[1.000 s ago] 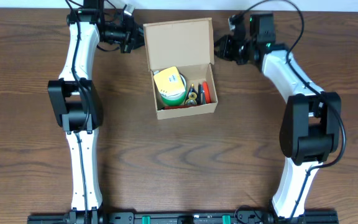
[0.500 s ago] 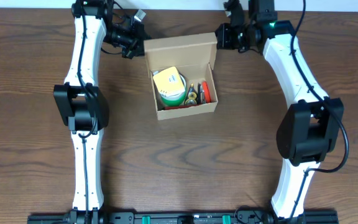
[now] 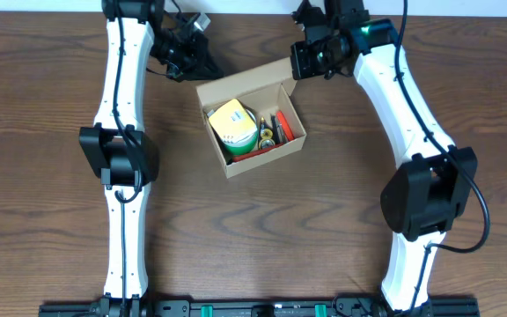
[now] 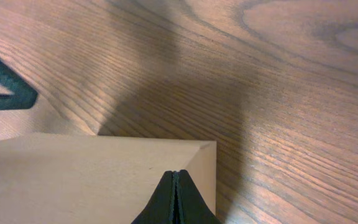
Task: Pack container
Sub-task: 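Lift the lid with both grippers and fold it down over the box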
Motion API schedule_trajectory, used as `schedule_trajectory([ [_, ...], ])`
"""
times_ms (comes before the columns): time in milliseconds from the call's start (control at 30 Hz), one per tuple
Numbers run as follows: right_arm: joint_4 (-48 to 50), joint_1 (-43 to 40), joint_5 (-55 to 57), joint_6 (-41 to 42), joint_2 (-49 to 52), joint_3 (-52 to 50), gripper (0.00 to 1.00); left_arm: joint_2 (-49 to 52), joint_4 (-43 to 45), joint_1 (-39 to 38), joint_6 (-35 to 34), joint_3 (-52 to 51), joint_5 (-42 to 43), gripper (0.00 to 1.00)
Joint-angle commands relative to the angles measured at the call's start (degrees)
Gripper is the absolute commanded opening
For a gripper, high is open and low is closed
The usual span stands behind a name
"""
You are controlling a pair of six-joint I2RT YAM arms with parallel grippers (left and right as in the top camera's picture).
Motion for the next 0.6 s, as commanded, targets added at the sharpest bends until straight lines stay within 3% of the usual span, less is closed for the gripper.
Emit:
schedule_trajectory([
  [0,-0.8,1.1,2.7,-2.1,-4.2,1.7,0.01,-4.1,-4.5,-1.7,0.3,1.0,-7.0,0.06],
  [567,-8.7,1.9,6.5,-6.1,-8.1,1.7,0.01,-10.4,-4.5,-8.6,-5.4,1.0,-19.3,0.05],
])
